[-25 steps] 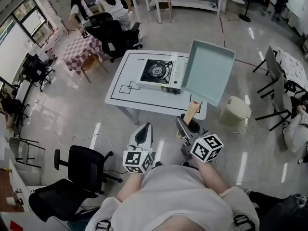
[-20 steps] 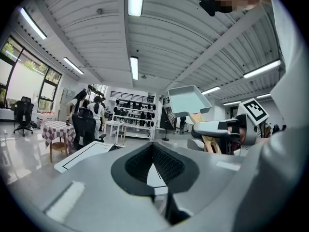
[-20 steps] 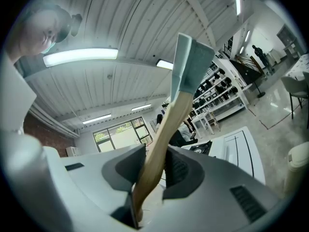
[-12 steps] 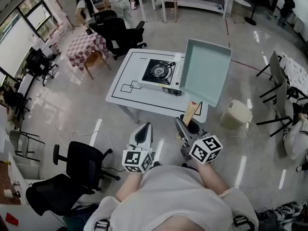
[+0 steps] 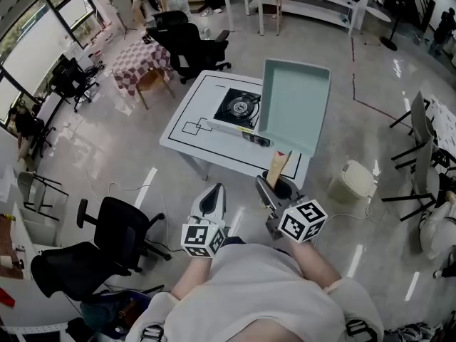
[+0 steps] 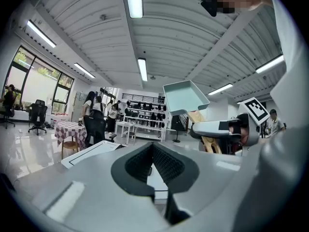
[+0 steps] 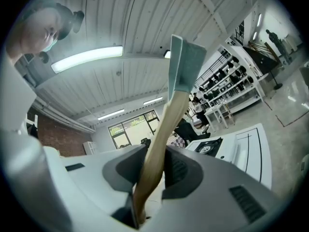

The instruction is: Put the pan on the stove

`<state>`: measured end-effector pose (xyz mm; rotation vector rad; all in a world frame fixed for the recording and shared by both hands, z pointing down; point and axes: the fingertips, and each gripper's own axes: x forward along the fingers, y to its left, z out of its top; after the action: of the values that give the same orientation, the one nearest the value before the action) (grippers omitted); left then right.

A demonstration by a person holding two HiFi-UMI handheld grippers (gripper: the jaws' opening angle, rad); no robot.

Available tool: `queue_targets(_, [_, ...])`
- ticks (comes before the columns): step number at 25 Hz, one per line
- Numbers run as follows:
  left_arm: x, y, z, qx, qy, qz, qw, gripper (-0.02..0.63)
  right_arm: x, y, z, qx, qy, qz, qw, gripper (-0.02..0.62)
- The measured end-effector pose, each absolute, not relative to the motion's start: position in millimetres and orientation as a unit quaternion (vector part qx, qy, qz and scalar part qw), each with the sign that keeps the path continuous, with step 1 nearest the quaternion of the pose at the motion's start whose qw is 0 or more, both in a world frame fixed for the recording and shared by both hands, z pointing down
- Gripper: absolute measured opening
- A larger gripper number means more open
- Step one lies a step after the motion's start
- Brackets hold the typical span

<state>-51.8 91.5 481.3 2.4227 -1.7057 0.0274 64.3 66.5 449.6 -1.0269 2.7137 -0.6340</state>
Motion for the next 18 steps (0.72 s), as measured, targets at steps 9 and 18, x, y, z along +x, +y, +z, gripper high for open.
queue_targets(9, [-60,56,491,0.802,-0.589,0.009,0.096,0.011,49,29,461,-0.313,0.919,-0.227,0.072,0.1])
queue_targets(18, [-116,-44,505,0.814,-0.573,0.012,0.098,0.011,-5,-54,483,-0.299,0.919,-0.245,0.079,0.1])
